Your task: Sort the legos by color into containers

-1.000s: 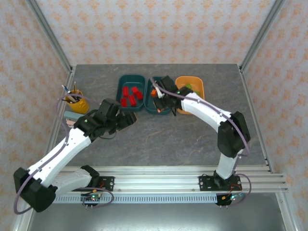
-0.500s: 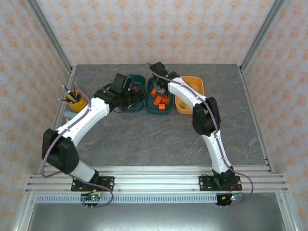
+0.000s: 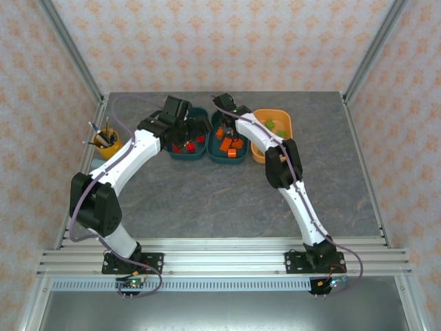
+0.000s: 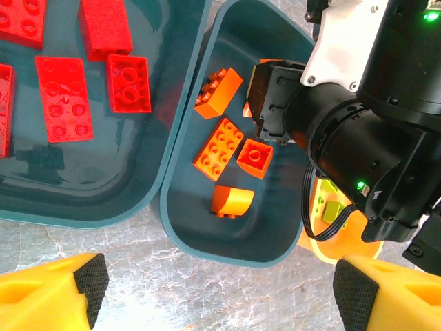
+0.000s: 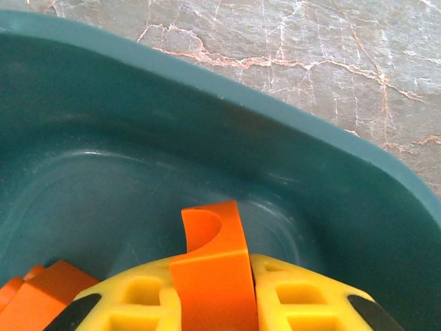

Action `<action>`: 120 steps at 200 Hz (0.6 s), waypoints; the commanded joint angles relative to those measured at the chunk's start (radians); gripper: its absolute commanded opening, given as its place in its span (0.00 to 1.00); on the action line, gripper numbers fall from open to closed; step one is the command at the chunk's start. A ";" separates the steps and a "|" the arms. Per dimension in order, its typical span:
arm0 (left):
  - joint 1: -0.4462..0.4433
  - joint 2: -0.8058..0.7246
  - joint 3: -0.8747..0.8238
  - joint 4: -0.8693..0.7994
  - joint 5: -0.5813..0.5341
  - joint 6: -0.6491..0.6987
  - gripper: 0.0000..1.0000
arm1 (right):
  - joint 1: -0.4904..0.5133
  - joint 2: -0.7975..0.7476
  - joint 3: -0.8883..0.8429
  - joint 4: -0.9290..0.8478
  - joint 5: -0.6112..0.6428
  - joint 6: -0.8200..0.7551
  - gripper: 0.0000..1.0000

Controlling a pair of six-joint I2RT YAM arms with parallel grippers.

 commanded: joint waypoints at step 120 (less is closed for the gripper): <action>0.013 -0.116 0.010 -0.106 -0.051 0.064 0.88 | 0.011 -0.487 -0.317 0.096 -0.005 0.085 0.47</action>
